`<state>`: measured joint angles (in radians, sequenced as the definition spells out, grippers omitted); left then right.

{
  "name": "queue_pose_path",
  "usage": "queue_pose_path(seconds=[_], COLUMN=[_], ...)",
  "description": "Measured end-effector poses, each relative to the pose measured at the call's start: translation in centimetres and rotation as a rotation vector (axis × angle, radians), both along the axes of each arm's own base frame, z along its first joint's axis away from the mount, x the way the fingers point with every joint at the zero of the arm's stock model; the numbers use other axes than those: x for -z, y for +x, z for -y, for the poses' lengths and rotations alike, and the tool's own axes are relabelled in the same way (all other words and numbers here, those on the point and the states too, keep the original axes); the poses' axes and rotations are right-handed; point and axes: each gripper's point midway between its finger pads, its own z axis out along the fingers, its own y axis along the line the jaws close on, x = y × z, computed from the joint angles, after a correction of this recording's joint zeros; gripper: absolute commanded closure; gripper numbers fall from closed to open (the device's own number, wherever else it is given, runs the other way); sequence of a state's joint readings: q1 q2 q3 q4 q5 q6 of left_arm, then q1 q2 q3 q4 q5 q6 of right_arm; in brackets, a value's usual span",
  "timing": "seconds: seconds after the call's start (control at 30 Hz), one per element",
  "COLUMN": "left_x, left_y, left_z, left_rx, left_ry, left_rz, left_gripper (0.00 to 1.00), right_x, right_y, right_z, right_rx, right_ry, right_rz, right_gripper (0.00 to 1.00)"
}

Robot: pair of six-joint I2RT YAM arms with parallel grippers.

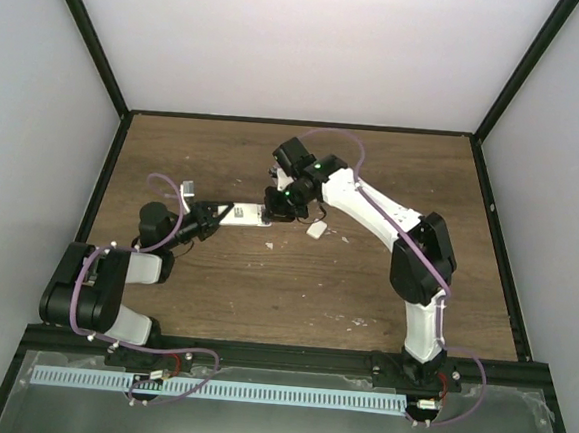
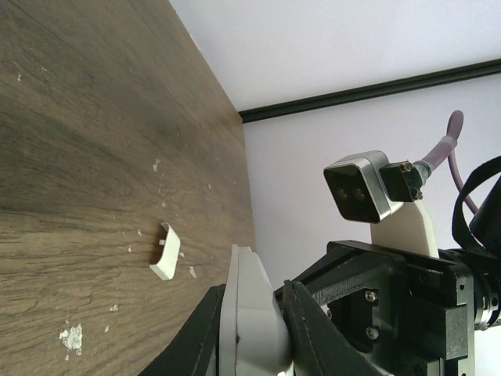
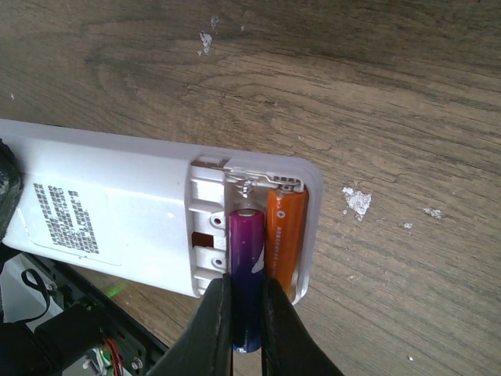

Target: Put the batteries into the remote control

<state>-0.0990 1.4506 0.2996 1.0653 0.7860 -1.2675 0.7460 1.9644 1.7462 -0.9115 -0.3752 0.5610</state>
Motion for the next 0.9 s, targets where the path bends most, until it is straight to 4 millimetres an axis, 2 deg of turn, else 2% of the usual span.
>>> queue_pose_path(seconds=[0.4,0.9], left_x=[0.19,0.16], left_y=[0.21,0.27], left_z=[-0.18,-0.18], left_rx=[-0.015,-0.019], left_ry=[0.011,0.009], left_rz=[0.002,-0.001], left_gripper=[1.0,1.0], right_x=[0.21,-0.02], right_y=[0.64,0.77], right_z=[-0.52,-0.51], right_rx=[0.0,-0.003], right_ry=[-0.021,-0.039], right_rz=[-0.006,-0.01], right_gripper=[0.96,0.88])
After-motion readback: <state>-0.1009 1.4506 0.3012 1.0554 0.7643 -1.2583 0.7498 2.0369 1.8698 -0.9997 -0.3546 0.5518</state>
